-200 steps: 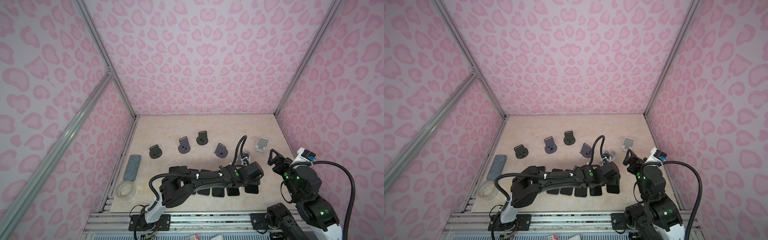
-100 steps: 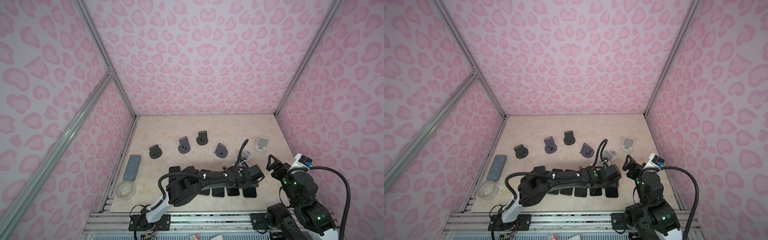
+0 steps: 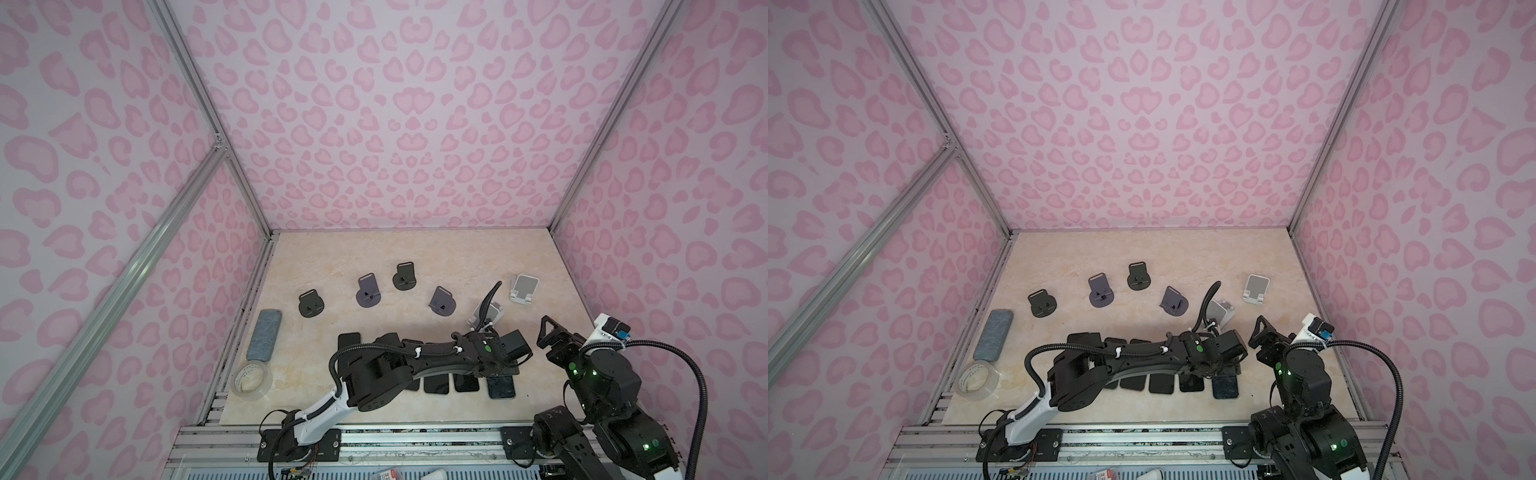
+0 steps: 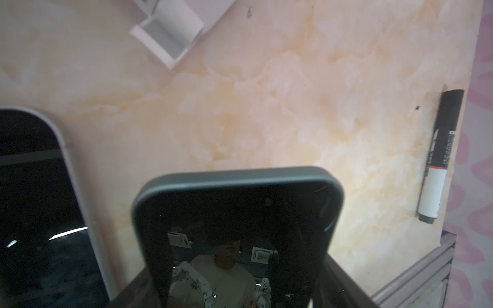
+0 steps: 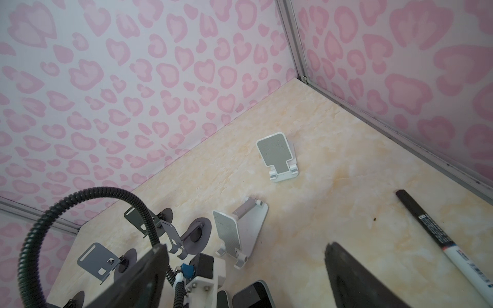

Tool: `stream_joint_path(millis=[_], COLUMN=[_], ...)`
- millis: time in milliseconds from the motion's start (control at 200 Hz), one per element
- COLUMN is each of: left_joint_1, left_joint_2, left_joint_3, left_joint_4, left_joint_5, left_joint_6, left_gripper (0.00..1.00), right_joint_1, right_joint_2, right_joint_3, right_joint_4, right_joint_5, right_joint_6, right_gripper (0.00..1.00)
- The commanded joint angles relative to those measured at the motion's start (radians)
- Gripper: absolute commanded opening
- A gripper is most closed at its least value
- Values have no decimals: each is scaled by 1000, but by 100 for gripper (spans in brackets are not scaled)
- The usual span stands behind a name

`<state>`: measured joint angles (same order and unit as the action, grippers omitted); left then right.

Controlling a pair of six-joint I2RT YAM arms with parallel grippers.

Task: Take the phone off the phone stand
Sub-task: 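Lower the held phone flat beside the row of phones with left gripper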

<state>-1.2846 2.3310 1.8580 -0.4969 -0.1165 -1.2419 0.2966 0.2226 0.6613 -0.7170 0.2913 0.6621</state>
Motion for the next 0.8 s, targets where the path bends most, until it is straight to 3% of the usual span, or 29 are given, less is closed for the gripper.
stream_joint_path(millis=[0, 390, 795], left_joint_1=[2, -6, 1], left_joint_2=[29, 67, 82], left_joint_3=[10, 87, 94], left_joint_4=[-78, -247, -256], left_joint_5=[-11, -37, 18], left_joint_6=[-32, -75, -104], left_gripper=[56, 61, 69], right_joint_1=[1, 0, 0], right_joint_2=[9, 47, 20], right_joint_3=[-3, 54, 124], right_joint_4=[-5, -21, -74], right_joint_5=[-23, -73, -81], right_joint_6=[4, -43, -114], right_gripper=[94, 93, 93])
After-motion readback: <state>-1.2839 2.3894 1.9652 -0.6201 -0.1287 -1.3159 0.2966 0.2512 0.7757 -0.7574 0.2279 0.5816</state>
